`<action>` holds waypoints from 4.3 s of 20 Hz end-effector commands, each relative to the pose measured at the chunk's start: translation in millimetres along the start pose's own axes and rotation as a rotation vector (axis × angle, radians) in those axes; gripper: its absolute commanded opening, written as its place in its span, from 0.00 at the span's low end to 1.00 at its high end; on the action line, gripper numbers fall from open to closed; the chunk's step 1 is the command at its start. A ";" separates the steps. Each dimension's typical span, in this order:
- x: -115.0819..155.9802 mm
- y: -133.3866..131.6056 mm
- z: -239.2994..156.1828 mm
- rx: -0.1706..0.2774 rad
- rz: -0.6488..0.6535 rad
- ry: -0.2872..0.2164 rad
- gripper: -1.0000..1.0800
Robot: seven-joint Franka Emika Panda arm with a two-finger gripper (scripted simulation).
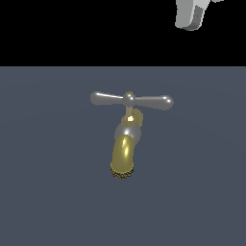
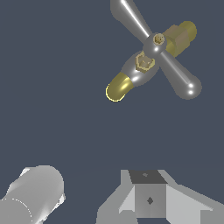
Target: Turn on the faucet by rotating a designated handle.
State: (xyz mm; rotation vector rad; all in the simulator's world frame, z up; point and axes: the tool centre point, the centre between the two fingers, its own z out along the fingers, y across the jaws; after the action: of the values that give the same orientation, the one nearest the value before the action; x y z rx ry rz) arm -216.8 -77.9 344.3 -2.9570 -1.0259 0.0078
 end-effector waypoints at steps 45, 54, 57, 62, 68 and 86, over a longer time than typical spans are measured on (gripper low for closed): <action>55.2 84.3 145.6 -0.013 -0.705 -0.004 0.00; 66.9 101.0 145.3 -0.013 -0.705 -0.004 0.00; 71.3 107.3 145.3 -0.013 -0.705 -0.004 0.00; 78.7 117.8 145.2 -0.013 -0.705 -0.004 0.00; 87.6 130.5 145.0 -0.013 -0.705 -0.004 0.00; 117.2 156.7 144.5 -0.009 -0.704 -0.002 0.00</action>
State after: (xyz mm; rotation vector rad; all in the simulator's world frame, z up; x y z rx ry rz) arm -36.9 -137.4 197.3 -2.4423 -1.9677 0.0045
